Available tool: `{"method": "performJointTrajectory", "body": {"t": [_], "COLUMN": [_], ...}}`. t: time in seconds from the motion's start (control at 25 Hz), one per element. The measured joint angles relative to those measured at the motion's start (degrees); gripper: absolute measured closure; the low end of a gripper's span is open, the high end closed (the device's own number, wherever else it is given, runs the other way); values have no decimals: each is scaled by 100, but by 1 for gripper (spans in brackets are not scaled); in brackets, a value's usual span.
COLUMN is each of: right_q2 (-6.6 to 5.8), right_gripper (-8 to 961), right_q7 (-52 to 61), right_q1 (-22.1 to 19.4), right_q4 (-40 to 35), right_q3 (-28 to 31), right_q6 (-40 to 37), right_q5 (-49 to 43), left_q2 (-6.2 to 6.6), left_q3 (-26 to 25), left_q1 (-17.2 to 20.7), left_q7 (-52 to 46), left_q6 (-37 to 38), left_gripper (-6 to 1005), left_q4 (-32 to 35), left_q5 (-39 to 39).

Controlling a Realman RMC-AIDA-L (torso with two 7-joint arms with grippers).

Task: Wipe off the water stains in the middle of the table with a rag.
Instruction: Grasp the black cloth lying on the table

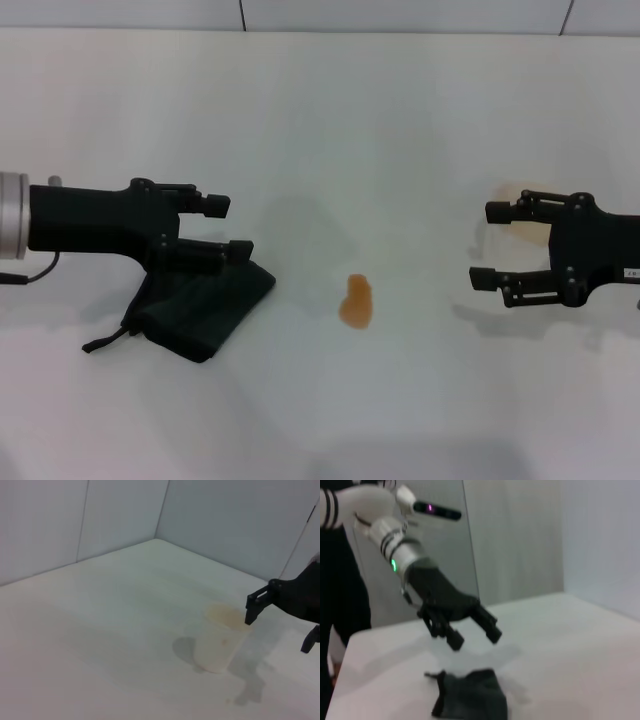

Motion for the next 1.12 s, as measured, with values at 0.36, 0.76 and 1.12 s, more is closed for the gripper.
{"method": "performJointTrajectory", "body": {"t": [0.36, 0.76, 1.12], "right_q2": [0, 10, 26], "right_gripper": [108, 108, 108], "right_q7": [630, 725, 800], "right_q1": [92, 95, 110], "right_q4": [-523, -755, -768], "right_q3": [-21, 132, 137], "right_q6": [-3, -261, -266], "right_q5": [-642, -460, -347], "left_q2": [-4, -8, 96], "left_q3": [0, 7, 36], "left_q1": [9, 31, -29], "left_q7": [-20, -25, -641], "left_q6": [17, 29, 197], "left_gripper": [235, 237, 238], "left_q4": [0, 172, 320], "left_q5": [-34, -69, 62]}}
